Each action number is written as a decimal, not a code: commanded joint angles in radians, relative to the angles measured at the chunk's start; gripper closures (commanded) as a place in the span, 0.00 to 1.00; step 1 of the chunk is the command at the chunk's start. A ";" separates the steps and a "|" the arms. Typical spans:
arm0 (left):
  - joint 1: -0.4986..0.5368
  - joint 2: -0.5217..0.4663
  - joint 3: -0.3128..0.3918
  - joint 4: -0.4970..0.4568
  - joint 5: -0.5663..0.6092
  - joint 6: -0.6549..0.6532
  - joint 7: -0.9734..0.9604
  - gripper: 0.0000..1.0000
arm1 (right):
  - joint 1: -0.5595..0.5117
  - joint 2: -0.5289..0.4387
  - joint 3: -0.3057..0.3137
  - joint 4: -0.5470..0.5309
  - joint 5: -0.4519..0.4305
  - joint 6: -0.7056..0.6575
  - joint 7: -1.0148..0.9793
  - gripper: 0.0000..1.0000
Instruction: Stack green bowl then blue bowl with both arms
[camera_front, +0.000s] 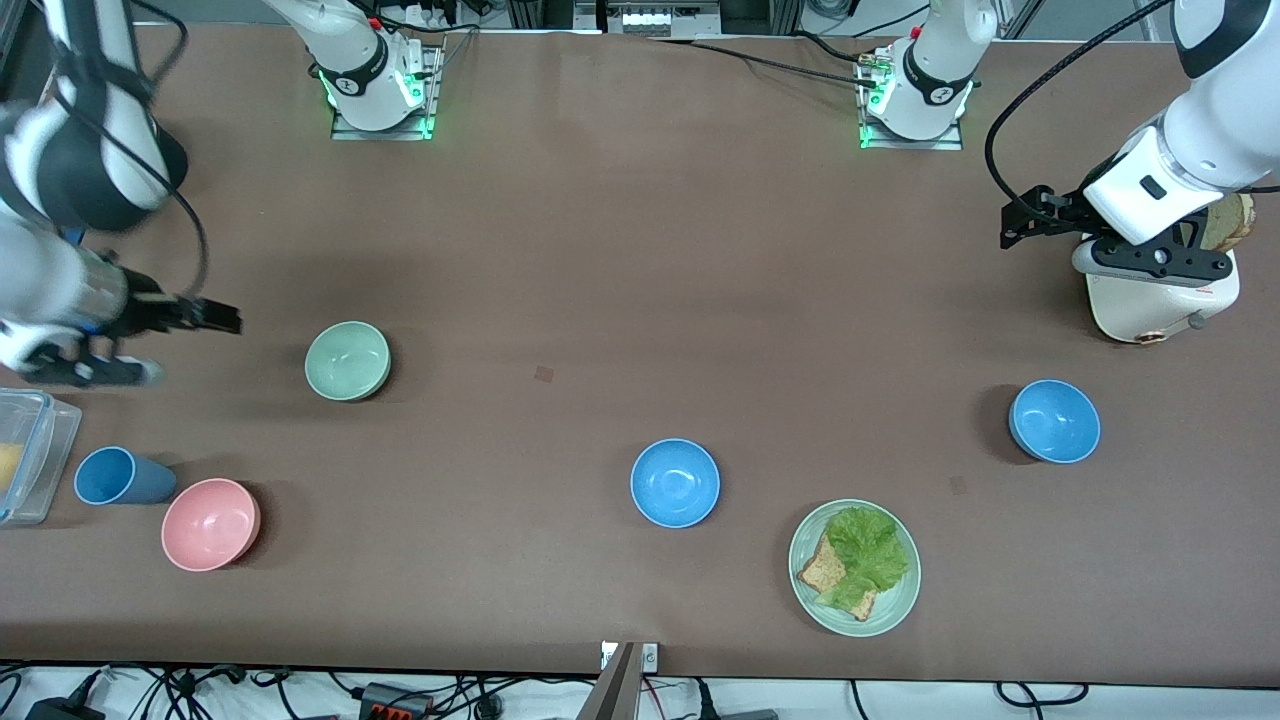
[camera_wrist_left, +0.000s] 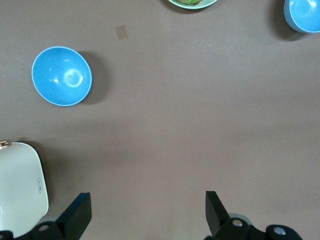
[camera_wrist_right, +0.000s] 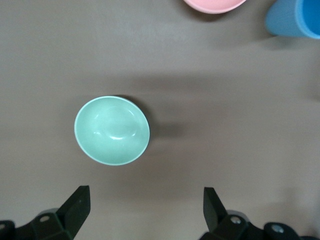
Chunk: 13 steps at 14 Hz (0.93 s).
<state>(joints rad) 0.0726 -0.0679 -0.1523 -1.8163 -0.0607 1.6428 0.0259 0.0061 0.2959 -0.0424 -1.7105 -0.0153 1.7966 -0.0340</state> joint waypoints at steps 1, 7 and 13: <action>-0.001 0.019 -0.003 0.031 0.002 -0.026 0.002 0.00 | 0.012 0.098 0.004 0.006 -0.011 0.038 0.014 0.00; -0.005 0.082 -0.006 0.055 0.001 0.003 -0.001 0.00 | 0.017 0.255 0.004 0.002 -0.003 0.125 0.014 0.00; -0.014 0.192 -0.012 0.182 0.001 -0.001 0.000 0.00 | 0.028 0.314 0.004 0.003 0.005 0.130 0.014 0.35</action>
<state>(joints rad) 0.0630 0.0801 -0.1609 -1.7018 -0.0608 1.6578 0.0258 0.0320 0.5966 -0.0408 -1.7136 -0.0148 1.9218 -0.0339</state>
